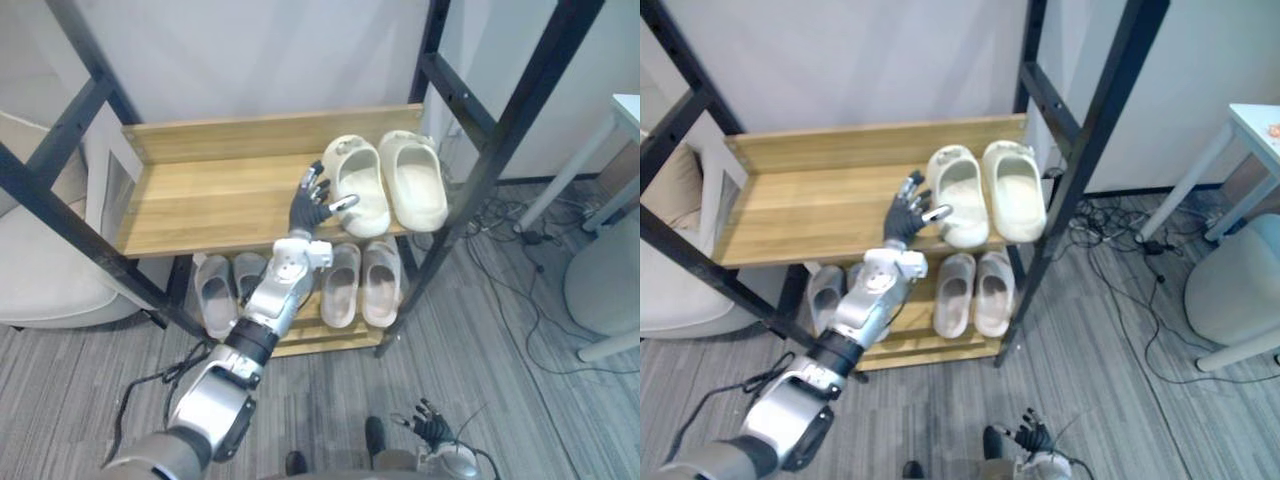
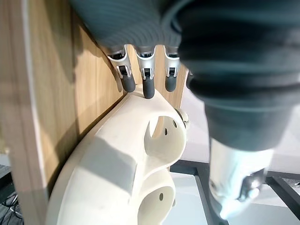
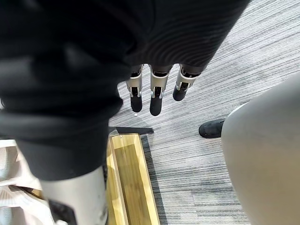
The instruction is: Organize the slippers on the shoe rack
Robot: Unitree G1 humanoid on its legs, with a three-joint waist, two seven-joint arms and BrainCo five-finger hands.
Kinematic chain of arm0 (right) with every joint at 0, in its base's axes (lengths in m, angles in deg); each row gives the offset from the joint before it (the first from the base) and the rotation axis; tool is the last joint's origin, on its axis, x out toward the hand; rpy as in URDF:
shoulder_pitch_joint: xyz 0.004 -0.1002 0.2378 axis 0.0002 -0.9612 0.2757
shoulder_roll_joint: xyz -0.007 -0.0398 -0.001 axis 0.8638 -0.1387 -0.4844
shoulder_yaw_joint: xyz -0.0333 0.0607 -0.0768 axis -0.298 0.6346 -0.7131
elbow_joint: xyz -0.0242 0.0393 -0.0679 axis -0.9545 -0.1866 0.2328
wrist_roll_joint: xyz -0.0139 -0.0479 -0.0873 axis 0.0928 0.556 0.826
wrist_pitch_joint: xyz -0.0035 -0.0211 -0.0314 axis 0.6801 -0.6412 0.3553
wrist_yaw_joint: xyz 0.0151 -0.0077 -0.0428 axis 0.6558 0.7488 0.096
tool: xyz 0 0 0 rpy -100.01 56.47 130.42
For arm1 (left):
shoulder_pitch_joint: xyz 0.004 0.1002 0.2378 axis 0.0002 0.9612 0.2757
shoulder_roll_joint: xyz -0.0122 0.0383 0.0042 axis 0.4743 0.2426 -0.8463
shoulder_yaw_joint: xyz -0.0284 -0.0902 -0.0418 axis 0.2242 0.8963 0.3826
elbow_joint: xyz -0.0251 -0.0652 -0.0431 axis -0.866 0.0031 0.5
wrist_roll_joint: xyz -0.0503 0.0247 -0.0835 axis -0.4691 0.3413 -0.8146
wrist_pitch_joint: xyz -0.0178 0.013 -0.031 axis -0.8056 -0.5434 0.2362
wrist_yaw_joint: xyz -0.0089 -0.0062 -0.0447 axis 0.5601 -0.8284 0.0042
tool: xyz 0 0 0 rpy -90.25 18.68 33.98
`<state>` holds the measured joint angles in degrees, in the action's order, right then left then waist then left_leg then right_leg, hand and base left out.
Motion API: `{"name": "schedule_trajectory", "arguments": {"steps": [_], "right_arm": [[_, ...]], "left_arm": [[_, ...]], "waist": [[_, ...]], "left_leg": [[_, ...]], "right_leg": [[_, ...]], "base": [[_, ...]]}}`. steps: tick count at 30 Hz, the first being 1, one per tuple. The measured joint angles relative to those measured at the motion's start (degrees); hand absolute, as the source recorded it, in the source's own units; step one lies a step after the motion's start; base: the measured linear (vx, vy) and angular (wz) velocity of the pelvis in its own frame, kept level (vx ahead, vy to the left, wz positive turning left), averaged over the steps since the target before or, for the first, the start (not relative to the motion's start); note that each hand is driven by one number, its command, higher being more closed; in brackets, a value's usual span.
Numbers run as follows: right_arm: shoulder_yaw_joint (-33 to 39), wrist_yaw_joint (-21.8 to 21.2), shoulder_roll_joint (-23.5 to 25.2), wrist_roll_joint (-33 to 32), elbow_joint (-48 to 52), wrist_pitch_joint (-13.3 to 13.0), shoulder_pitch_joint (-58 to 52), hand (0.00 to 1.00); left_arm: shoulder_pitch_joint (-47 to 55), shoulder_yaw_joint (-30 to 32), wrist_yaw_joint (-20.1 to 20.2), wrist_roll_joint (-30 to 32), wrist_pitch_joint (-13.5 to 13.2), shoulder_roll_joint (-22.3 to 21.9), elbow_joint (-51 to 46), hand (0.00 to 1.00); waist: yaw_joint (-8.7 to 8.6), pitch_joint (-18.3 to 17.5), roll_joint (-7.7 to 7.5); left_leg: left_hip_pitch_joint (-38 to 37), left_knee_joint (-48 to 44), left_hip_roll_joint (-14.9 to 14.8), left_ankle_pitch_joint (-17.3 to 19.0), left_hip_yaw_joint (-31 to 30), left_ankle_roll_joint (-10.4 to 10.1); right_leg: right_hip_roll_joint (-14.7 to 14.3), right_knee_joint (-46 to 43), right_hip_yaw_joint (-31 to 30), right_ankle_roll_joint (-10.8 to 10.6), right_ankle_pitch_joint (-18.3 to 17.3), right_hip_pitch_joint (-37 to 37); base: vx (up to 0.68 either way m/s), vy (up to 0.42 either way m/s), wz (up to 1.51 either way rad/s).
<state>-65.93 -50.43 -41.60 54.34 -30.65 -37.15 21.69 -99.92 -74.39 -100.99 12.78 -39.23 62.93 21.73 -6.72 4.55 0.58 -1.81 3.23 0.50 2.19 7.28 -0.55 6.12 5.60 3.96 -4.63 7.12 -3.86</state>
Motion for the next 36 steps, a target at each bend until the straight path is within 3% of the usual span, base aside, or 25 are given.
{"name": "schedule_trajectory", "arguments": {"steps": [9,12,18,23,26,31,36], "right_arm": [[0.0,0.4,0.1,0.0,0.0,0.0,0.1,0.00],[0.0,0.4,0.2,-0.1,0.0,0.0,0.2,0.00],[0.0,0.3,0.2,-0.4,0.0,0.0,0.5,0.00],[-0.5,0.4,0.5,-0.5,-0.1,0.0,0.4,0.00],[-0.6,0.3,1.0,-0.5,-0.6,0.0,0.6,0.00],[-1.3,0.3,1.5,-0.4,-2.4,0.0,1.6,0.00],[-3.0,0.3,1.5,-0.5,-2.7,0.0,1.4,0.00]], "left_arm": [[-0.6,0.0,0.1,0.1,0.2,0.1,-0.5,0.00],[2.2,0.0,0.6,0.0,0.1,0.6,-7.8,0.00],[10.2,-3.3,3.2,-0.1,-0.2,2.3,-24.0,0.00],[19.2,-9.6,7.6,-2.9,-1.1,2.4,-34.3,0.00],[28.0,-15.9,12.5,-6.3,-1.0,2.7,-37.7,0.00],[39.2,-19.6,18.6,-7.2,0.0,5.5,-31.4,0.00],[43.2,-15.0,18.9,-1.6,1.6,4.7,-11.6,0.00]], "waist": [[0.14,0.0,0.01],[0.18,0.0,0.05],[2.00,-0.8,0.30],[3.78,-2.4,0.80],[4.47,-2.8,1.25],[5.36,-3.4,1.01],[6.09,-3.6,0.26]], "left_leg": [[-0.4,-0.1,0.0,-0.1,-0.6,0.1],[-0.4,-0.2,0.1,-0.2,-1.6,0.2],[0.2,-0.7,0.3,-0.3,-3.5,0.3],[1.7,-2.4,0.6,-0.3,-5.3,0.3],[1.6,-2.5,0.7,-0.3,-6.8,0.3],[0.5,-2.0,0.5,-0.8,-9.3,-0.6],[0.7,-1.2,0.0,-1.3,-11.9,-1.2]], "right_leg": [[0.1,0.0,0.7,0.0,0.0,0.7],[0.2,0.0,1.7,0.0,0.0,1.2],[0.9,-0.1,2.9,-0.2,-0.2,1.9],[1.2,-0.4,4.4,-0.3,-0.3,2.1],[1.4,-0.4,5.9,-0.2,-0.7,3.5],[1.1,0.0,8.5,0.0,-2.2,5.5],[0.6,0.0,11.4,0.5,-2.8,6.1]], "base": [[0.00,0.000,0.03],[-0.01,-0.009,0.16],[-0.04,-0.012,0.18],[-0.02,-0.011,0.20],[-0.05,-0.018,0.27],[-0.06,-0.032,0.25],[-0.04,-0.044,0.27]]}}
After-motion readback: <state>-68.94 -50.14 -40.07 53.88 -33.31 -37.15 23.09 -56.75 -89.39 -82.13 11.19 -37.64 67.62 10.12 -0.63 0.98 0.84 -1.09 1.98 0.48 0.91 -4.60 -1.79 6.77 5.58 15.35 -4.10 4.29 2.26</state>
